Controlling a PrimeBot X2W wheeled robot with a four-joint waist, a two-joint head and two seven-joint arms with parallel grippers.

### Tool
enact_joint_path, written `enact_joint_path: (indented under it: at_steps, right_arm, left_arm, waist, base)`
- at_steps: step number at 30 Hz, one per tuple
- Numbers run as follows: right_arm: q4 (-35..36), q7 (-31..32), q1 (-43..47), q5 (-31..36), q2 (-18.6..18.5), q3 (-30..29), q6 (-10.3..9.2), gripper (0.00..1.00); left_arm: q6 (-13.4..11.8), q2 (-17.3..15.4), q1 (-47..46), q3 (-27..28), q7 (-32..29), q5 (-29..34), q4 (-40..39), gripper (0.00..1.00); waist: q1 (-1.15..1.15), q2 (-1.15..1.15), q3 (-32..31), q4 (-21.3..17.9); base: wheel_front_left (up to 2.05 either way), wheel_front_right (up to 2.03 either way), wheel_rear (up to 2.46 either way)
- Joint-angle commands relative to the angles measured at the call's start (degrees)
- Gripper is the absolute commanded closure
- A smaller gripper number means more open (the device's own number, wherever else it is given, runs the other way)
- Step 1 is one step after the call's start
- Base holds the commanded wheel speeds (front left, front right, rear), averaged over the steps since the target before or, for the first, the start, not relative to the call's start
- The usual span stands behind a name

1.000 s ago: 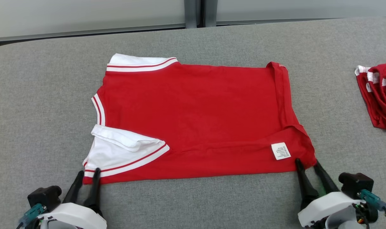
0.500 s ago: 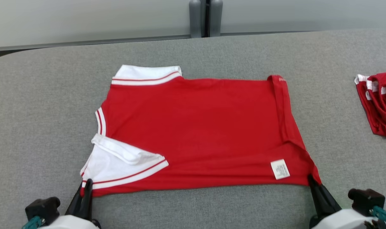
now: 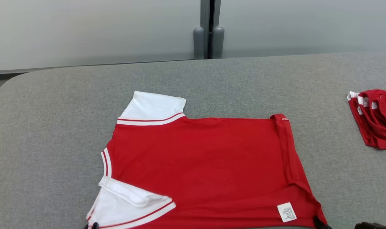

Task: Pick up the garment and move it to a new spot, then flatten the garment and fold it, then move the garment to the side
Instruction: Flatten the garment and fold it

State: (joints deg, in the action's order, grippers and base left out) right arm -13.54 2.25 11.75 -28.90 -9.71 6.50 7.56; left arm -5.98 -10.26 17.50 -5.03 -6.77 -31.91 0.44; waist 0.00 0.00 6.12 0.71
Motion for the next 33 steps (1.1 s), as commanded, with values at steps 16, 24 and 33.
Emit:
enact_joint_path:
  at_steps: [16,24,33]
  right_arm:
    - [18.5,-6.4,-7.5,12.2,-1.1,-3.4,-0.09,0.0]
    - [19.6,-4.4,-8.8,13.8,-0.7,-2.9,-0.09,0.0]
    - [18.8,-4.8,-9.1,13.3,0.1,-3.7,-0.09,0.0]
  left_arm:
    - [-2.1,-1.6,-9.0,1.1,16.2,9.6,-6.6,0.0]
    - [-2.4,-2.7,-12.9,-0.9,14.0,11.9,-7.0,0.0]
    - [-1.7,-2.8,-14.7,-2.0,12.9,11.4,-5.0,0.0]
  waist:
    - [0.0,0.0,-2.2,-1.9]
    - [0.0,0.0,-1.8,-1.5]
    - [0.0,0.0,-0.3,-1.4]
  base:
    - [0.0,0.0,0.0]
    - [0.0,0.0,0.0]
    - [0.0,0.0,0.0]
